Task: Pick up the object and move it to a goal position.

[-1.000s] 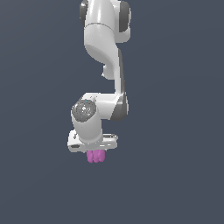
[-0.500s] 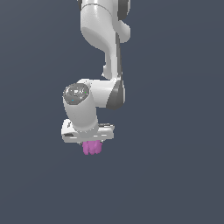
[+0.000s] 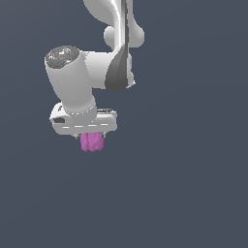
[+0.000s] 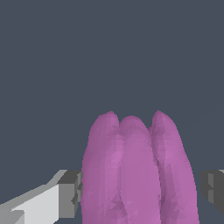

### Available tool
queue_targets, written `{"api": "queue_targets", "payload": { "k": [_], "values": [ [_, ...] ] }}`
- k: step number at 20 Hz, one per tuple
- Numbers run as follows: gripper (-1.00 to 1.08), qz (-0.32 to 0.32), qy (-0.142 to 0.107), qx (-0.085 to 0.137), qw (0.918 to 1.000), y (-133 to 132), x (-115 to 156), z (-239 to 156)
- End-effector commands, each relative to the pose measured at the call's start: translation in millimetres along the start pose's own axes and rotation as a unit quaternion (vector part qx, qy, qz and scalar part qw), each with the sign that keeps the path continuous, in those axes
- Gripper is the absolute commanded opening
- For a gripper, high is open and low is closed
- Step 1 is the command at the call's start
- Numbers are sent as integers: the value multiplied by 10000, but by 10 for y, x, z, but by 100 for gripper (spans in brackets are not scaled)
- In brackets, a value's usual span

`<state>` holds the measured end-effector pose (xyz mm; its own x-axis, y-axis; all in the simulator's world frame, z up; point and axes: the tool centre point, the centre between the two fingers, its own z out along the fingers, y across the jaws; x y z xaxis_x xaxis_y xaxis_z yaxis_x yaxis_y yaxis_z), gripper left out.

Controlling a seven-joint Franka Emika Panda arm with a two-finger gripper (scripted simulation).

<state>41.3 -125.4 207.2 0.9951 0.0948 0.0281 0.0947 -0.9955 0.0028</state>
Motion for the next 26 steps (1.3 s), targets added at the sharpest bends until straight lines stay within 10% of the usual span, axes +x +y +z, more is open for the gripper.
{"api": "queue_targets", "payload": {
  "k": [1,26],
  "values": [
    [-100,2,-11,3,10000,78,-136,-264],
    [-100,13,-135,16,9999,735,-1095,-2388]
  ]
}}
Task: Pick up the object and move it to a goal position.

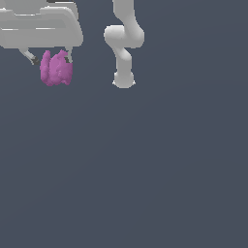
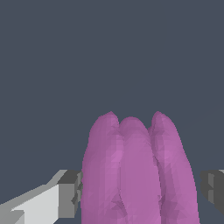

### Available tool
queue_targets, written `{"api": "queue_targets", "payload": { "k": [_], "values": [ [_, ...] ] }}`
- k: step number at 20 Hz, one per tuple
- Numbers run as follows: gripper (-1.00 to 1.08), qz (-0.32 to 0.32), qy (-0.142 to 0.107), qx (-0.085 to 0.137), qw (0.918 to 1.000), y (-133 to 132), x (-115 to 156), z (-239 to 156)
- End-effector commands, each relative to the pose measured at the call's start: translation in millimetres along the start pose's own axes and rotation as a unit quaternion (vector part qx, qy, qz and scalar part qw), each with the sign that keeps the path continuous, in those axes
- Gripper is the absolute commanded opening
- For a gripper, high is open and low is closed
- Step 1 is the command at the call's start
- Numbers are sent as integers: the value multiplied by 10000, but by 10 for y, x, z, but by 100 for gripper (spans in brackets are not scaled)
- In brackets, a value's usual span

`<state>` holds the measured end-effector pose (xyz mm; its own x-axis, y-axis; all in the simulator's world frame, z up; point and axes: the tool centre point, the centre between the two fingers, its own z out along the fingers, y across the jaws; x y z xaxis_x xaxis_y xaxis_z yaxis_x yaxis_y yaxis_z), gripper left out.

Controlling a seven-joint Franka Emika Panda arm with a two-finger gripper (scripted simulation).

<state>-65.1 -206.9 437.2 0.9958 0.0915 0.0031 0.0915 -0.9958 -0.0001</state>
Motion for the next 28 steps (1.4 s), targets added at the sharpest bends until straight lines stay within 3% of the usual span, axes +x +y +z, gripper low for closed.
{"api": "queue_targets", "payload": {
  "k": [1,28],
  "values": [
    [-100,-4,-10,2,10000,28,-36,-87],
    [-100,-1,-11,-1,10000,46,133,-437]
  ]
}}
